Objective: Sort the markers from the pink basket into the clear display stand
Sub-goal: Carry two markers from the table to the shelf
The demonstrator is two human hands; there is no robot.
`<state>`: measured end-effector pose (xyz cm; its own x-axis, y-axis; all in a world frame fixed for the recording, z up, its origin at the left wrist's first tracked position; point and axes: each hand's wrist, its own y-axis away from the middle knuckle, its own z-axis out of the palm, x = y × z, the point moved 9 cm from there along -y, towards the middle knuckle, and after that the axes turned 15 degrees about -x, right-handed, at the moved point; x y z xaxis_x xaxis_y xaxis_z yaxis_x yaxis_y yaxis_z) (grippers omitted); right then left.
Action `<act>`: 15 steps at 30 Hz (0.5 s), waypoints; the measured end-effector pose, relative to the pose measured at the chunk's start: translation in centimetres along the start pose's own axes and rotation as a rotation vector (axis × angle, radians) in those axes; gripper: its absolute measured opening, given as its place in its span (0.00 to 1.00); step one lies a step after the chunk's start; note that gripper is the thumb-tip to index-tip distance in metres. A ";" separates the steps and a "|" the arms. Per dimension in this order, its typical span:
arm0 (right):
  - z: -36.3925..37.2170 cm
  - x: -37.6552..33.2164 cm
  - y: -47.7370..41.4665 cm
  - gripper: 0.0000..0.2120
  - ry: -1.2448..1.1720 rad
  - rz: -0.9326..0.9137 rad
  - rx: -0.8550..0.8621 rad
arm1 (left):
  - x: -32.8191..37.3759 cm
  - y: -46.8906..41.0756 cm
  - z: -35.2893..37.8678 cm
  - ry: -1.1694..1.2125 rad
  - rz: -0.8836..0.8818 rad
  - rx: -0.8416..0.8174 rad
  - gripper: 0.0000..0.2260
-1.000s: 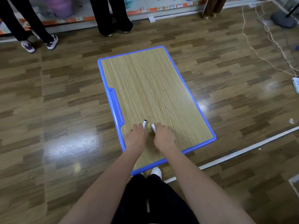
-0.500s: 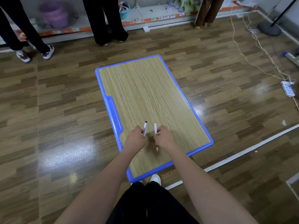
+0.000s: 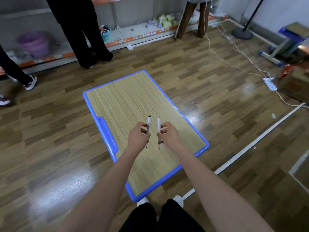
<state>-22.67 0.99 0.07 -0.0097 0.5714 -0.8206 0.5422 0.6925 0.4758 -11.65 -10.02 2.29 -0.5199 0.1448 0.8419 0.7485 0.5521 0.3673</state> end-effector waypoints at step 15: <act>-15.6 4.4 3.9 0.11 -0.222 -0.003 0.269 | 11.2 -3.6 12.1 -0.059 0.184 -0.183 0.09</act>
<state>-33.68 13.05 3.22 0.1550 0.4391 -0.8850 0.7447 0.5367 0.3968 -25.14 -0.50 5.60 -0.3874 0.2790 0.8787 0.8917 0.3553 0.2804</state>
